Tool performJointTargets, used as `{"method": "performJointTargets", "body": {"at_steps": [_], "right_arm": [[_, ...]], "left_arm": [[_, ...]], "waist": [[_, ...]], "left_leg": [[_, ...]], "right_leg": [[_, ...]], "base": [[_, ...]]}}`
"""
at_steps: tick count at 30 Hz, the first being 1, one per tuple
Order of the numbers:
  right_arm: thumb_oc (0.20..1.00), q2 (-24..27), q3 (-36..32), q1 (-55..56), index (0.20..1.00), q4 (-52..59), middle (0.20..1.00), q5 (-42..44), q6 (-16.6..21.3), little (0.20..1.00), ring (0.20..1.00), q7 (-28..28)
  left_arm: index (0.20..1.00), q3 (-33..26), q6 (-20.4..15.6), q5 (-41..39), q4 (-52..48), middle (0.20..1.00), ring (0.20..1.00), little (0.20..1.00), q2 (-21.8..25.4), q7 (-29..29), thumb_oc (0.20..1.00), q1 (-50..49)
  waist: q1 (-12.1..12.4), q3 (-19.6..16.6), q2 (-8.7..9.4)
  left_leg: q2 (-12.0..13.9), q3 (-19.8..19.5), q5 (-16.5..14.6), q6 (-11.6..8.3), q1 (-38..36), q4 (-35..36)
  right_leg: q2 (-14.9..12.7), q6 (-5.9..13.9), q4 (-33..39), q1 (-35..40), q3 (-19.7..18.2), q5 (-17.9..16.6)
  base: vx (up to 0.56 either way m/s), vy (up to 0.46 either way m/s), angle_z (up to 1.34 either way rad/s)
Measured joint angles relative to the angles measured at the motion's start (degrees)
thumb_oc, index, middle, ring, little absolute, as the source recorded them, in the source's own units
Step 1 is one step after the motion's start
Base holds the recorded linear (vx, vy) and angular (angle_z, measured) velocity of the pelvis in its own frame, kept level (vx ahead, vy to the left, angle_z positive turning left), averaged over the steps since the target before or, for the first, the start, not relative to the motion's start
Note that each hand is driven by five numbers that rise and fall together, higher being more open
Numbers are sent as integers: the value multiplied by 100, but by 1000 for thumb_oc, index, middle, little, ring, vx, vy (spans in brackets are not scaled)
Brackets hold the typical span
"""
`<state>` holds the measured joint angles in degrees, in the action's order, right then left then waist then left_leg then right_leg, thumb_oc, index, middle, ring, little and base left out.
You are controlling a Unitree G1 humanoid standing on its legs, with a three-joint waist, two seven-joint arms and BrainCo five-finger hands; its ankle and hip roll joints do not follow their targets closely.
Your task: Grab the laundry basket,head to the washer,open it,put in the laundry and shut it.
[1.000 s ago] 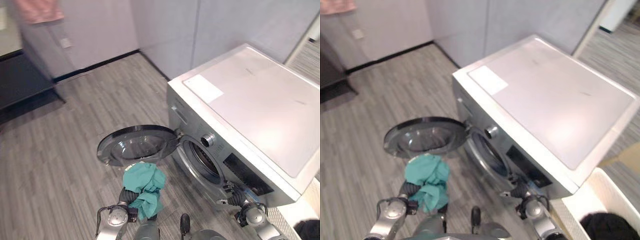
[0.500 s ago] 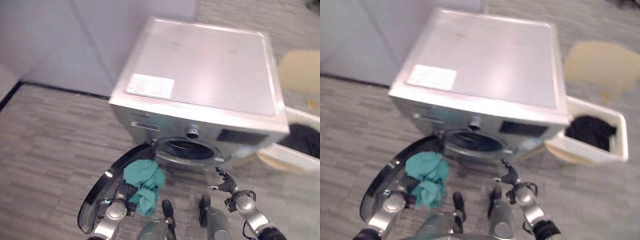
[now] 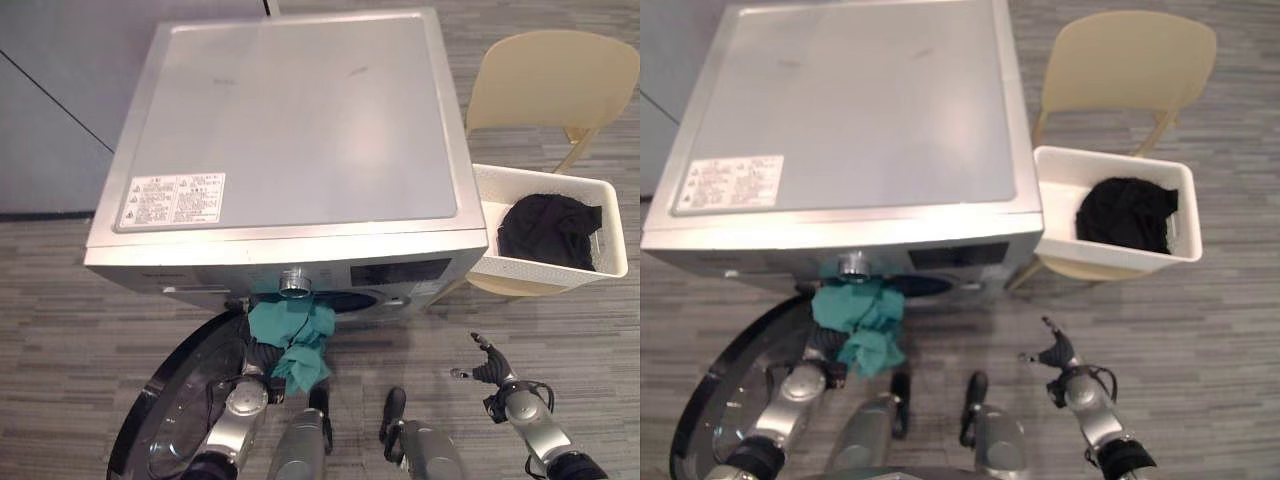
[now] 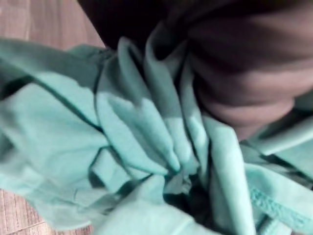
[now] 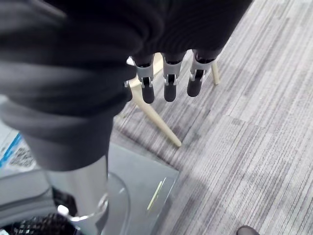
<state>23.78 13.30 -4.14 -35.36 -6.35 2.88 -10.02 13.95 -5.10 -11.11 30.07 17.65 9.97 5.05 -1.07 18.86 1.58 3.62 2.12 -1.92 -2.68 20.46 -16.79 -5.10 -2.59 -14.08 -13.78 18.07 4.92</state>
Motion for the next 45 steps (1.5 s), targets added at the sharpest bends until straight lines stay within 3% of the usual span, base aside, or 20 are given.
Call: {"method": "performJointTargets", "body": {"at_steps": [1,2,5,7,12,15,17,19,22,23,24,26,30,34,40,42,44,45], "right_arm": [[1000,36,49,-205,1000,-31,1000,38,-7,1000,1000,-93],[1000,-39,43,-441,1000,-118,1000,86,-17,1000,1000,-185],[1000,-170,48,-489,1000,-82,1000,229,-20,1000,1000,-254],[1000,-359,62,-587,1000,95,1000,294,-16,1000,1000,-317],[1000,-241,56,-651,1000,893,1000,456,151,1000,1000,-604],[1000,-160,29,-1031,1000,1348,1000,530,338,1000,1000,-644],[1000,-98,69,-1210,1000,1558,1000,533,479,1000,1000,-635],[1000,-93,95,-1298,1000,1432,1000,535,475,1000,1000,-639],[1000,177,242,-1205,1000,1708,1000,537,613,1000,1000,-618],[1000,283,174,-1216,1000,1732,1000,538,649,1000,1000,-617],[1000,327,184,-1209,1000,1738,1000,546,674,1000,1000,-597],[1000,331,185,-1224,1000,1754,1000,578,720,1000,1000,-577],[1000,622,93,-1235,1000,1898,1000,758,884,1000,1000,-406],[1000,709,30,-1239,1000,1893,1000,896,885,1000,1000,-343],[1000,671,62,-1317,1000,1680,1000,881,818,1000,1000,-121],[1000,672,27,-1356,1000,1467,1000,881,756,1000,1000,-121],[1000,589,32,-1383,1000,1305,1000,882,616,1000,1000,-118],[1000,364,34,-1136,1000,1129,1000,883,585,1000,1000,-134]], "left_arm": [[200,-12,-7,-4,-23,200,200,200,51,134,200,164],[200,-35,0,-7,-13,200,200,200,152,271,200,487],[200,-31,-18,-8,-54,200,200,200,149,492,200,1115],[200,-43,-32,-9,-139,200,200,200,206,692,200,1596],[200,57,-34,18,-587,200,200,200,506,1214,200,2046],[200,220,-56,88,-585,200,200,200,1088,1572,200,3193],[200,463,-2,143,14,200,200,200,1644,1763,200,4304],[200,363,15,292,212,200,200,200,1878,1950,200,4836],[200,1028,31,338,774,200,200,200,2610,2163,200,5841],[200,980,15,407,818,200,200,200,2776,2372,200,6315],[291,1193,10,516,987,291,291,291,2851,2483,291,6556],[1000,1397,17,526,1188,1000,1000,1000,2965,2548,1000,6807],[1000,2152,19,592,1751,1000,1000,1000,3254,2478,1000,7490],[1000,2169,20,645,1816,1000,1000,1000,3258,2060,1000,7460],[1000,2059,18,729,1741,1000,1000,1000,3026,1172,1000,6535],[1000,1536,15,729,1334,1000,1000,1000,2695,938,1000,5574],[1000,891,10,736,712,1000,1000,1000,2301,844,1000,4353],[1000,554,12,728,498,1000,1000,1000,1819,816,1000,3134]], "waist": [[-2,140,9],[-58,492,105],[-58,900,283],[-64,1249,353],[-79,1251,397],[-299,1261,403],[-390,1278,384],[-593,1303,374],[-692,1301,353],[-701,1303,338],[-697,1304,330],[-689,1302,322],[-692,1300,304],[-671,1299,302],[-623,1277,210],[-556,1121,29],[-458,1107,-14],[-402,514,-33]], "left_leg": [[-3,143,50,101,330,-175],[-47,353,-229,211,616,-433],[-167,390,-224,235,1176,-852],[-223,409,-339,350,1670,-1265],[-144,541,-856,442,2748,-2525],[147,656,-1221,543,3871,-3808],[370,655,-1532,612,4542,-4606],[399,675,-1556,598,4755,-4812],[594,607,-1739,613,5175,-5353],[595,624,-1738,611,5359,-5458],[623,629,-1724,632,5400,-5503],[700,579,-1740,608,5463,-5571],[733,522,-1736,599,5665,-5637],[735,519,-1712,544,5658,-5625],[684,521,-1700,524,5310,-5419],[625,532,-1631,530,5053,-5029],[532,564,-1467,472,4507,-4466],[471,574,-1330,392,4311,-3913]], "right_leg": [[-23,-20,-616,-536,-135,180],[-166,92,-1522,-1145,-311,651],[-405,135,-2099,-1753,-388,760],[-514,136,-2576,-2242,-446,886],[-689,75,-3757,-3343,-751,1337],[-694,32,-4749,-4538,-915,1443],[-615,-48,-5387,-5180,-985,1607],[-614,-7,-5582,-5418,-1052,1583],[-472,-77,-6008,-5805,-1081,1709],[-489,-74,-6124,-6038,-1122,1707],[-455,-86,-6177,-6095,-1147,1713],[-400,-100,-6190,-6129,-1101,1720],[-364,-146,-6255,-6316,-1063,1700],[-368,-176,-6256,-6311,-1045,1713],[-403,-191,-6093,-5962,-1021,1722],[-395,-180,-5736,-5705,-1001,1692],[-405,-136,-5266,-5202,-970,1584],[-395,-127,-4804,-5020,-886,1569]], "base": [[-207,91,-63],[-200,41,-38],[-153,-3,9],[-158,-16,18],[-132,6,-2],[-88,20,-8],[-15,17,-37],[-22,5,-19],[1,8,-21],[-4,9,-14],[-8,-1,-10],[1,3,-11],[-3,1,-1],[0,0,0],[-1,1,1],[-9,6,8],[-4,8,14],[19,31,22]]}}
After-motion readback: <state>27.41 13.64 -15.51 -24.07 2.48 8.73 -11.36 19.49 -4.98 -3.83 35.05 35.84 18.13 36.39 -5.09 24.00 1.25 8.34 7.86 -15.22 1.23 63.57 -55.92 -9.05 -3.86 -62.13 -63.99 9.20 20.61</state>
